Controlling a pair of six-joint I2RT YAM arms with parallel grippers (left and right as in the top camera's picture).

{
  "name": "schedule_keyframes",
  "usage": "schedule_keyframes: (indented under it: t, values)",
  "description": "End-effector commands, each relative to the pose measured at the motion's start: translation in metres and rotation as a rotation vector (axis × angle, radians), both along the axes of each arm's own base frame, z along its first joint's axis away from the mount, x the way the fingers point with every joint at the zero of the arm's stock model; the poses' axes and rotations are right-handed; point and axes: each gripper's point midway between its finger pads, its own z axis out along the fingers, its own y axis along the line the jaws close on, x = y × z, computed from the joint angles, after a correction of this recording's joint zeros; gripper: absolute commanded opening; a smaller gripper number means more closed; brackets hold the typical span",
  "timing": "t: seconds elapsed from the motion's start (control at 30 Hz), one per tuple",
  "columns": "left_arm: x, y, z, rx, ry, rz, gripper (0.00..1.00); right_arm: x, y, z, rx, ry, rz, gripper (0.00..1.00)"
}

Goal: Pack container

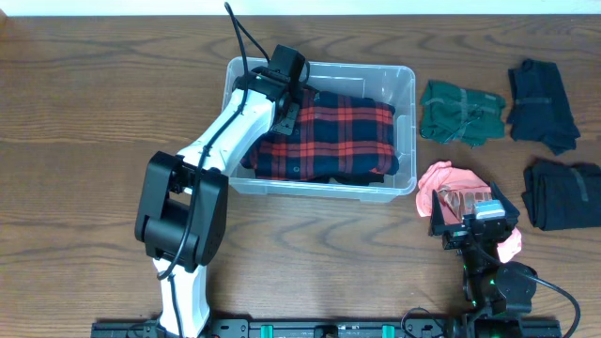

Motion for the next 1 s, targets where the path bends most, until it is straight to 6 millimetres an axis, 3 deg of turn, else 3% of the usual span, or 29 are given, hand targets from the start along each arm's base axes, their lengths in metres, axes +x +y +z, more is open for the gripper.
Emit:
schedule_keyframes:
  t: [0.0,0.07,0.13,0.2,0.4,0.57,0.77,0.97]
  values:
    - [-0.003,0.000,0.023,-0.019,-0.030,-0.010,0.19,0.000,0.001,-0.001,0.010,0.002,0.000,0.99]
    - [-0.003,0.001,0.046,-0.036,-0.073,-0.010,0.20,0.000,0.001,-0.001,0.010,0.002,0.000,0.99]
    - [-0.006,0.004,0.074,-0.058,-0.121,0.000,0.28,0.000,0.001,-0.001,0.010,0.002,0.000,0.99]
    - [-0.011,0.012,0.100,-0.078,-0.162,0.020,0.53,0.000,0.001,-0.001,0.010,0.002,0.000,0.99]
    - [-0.026,0.062,0.161,-0.102,-0.259,0.116,0.98,0.000,0.001,-0.001,0.010,0.002,0.000,0.99]
    - [-0.036,0.130,0.189,-0.094,-0.311,0.270,0.98,0.000,0.001,-0.001,0.010,0.002,0.000,0.99]
    - [-0.048,0.208,0.186,-0.059,-0.290,0.464,0.98,0.000,0.001,-0.001,0.010,0.002,0.000,0.99]
    - [-0.057,0.252,0.182,-0.023,-0.277,0.541,0.98,0.000,0.001,-0.001,0.010,0.002,0.000,0.99]
